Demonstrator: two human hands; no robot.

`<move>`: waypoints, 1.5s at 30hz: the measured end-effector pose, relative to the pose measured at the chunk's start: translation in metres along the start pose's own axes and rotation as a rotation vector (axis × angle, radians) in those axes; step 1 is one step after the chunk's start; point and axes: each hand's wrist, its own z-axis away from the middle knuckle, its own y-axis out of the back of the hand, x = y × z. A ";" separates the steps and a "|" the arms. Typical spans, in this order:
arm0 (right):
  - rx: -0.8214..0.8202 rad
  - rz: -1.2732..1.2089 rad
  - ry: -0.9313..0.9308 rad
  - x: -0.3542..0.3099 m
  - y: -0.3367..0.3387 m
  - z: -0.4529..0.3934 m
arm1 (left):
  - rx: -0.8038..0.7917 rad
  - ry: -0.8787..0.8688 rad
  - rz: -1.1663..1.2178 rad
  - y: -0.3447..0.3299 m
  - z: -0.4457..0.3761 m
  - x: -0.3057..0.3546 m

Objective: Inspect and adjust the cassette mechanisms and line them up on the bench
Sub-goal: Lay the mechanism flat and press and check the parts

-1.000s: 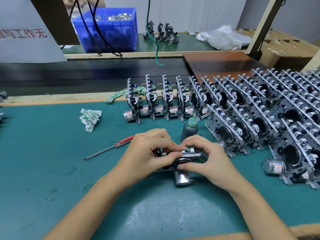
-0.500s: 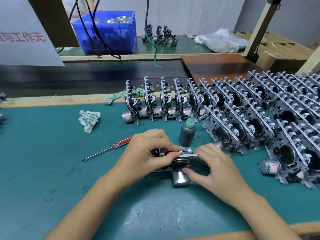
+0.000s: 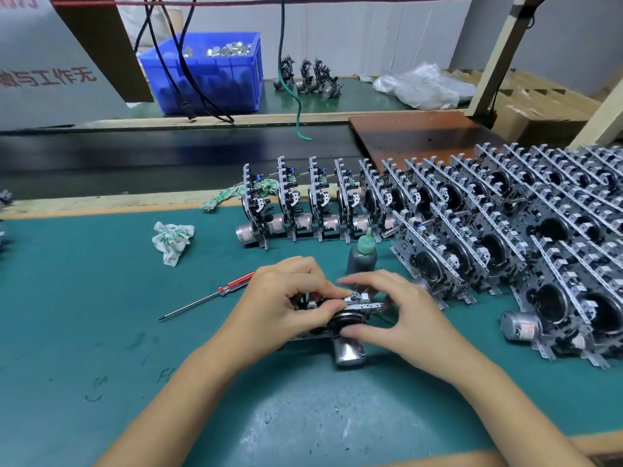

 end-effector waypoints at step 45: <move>0.174 0.311 0.167 -0.008 0.012 0.013 | 0.005 -0.061 -0.175 0.008 0.005 0.009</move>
